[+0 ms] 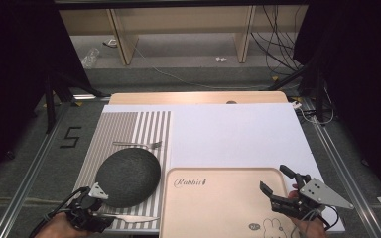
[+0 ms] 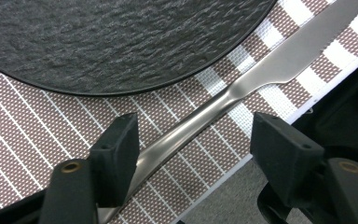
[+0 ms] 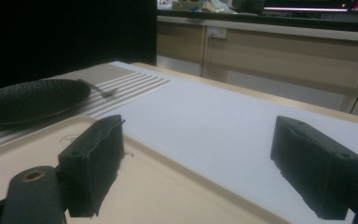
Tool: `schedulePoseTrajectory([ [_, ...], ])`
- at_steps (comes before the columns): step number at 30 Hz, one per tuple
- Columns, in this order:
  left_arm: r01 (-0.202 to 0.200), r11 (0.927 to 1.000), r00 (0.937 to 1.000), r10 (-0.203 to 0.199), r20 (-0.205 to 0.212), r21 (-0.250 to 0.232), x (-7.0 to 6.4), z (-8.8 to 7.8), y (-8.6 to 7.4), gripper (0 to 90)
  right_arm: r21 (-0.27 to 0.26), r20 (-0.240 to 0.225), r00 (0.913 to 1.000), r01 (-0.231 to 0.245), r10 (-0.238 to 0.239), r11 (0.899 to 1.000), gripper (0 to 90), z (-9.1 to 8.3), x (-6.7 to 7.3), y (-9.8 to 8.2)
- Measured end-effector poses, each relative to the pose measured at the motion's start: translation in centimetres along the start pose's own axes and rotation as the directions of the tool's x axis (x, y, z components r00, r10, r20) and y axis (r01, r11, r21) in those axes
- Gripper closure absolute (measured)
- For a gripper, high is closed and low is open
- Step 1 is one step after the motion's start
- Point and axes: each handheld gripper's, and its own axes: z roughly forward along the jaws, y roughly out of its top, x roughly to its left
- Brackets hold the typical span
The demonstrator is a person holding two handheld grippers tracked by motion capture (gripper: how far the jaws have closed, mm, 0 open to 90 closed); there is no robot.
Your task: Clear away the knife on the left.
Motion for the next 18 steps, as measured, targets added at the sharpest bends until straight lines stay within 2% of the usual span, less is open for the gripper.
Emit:
schedulePoseTrajectory([
  [2,-0.020,0.9996,0.9998,0.020,-0.006,0.019,0.0,0.3,0.1,37.0,-0.002,-0.001,1.0000,0.001,-0.001,1.000,18.0,0.0,0.0,0.0],
  [5,-0.030,0.9991,0.9995,0.030,-0.009,0.029,0.0,0.4,0.2,38.8,-0.002,-0.002,1.0000,0.001,-0.001,1.000,18.0,0.0,0.0,0.0],
  [9,-0.049,0.9981,0.9988,0.049,0.002,0.037,0.3,0.6,0.3,45.7,0.000,-0.005,1.0000,0.007,-0.007,1.000,18.2,0.0,0.0,0.0],
  [10,-0.068,0.9962,0.9976,0.069,-0.006,0.054,0.3,0.6,0.4,46.2,0.002,-0.007,0.9999,0.009,-0.009,1.000,18.2,0.0,0.0,0.0],
  [12,-0.075,0.9955,0.9971,0.076,-0.007,0.058,0.3,0.7,0.5,47.1,0.002,-0.008,0.9999,0.009,-0.009,1.000,18.2,0.0,0.0,0.0],
  [13,-0.087,0.9942,0.9962,0.087,-0.005,0.063,0.3,0.7,0.6,49.6,0.002,-0.009,0.9999,0.010,-0.010,1.000,18.2,0.0,0.0,0.0],
  [18,-0.128,0.9872,0.9917,0.128,0.009,0.095,0.2,1.1,1.1,51.3,0.002,-0.010,0.9999,0.010,-0.010,1.000,18.7,0.0,0.0,0.0],
])
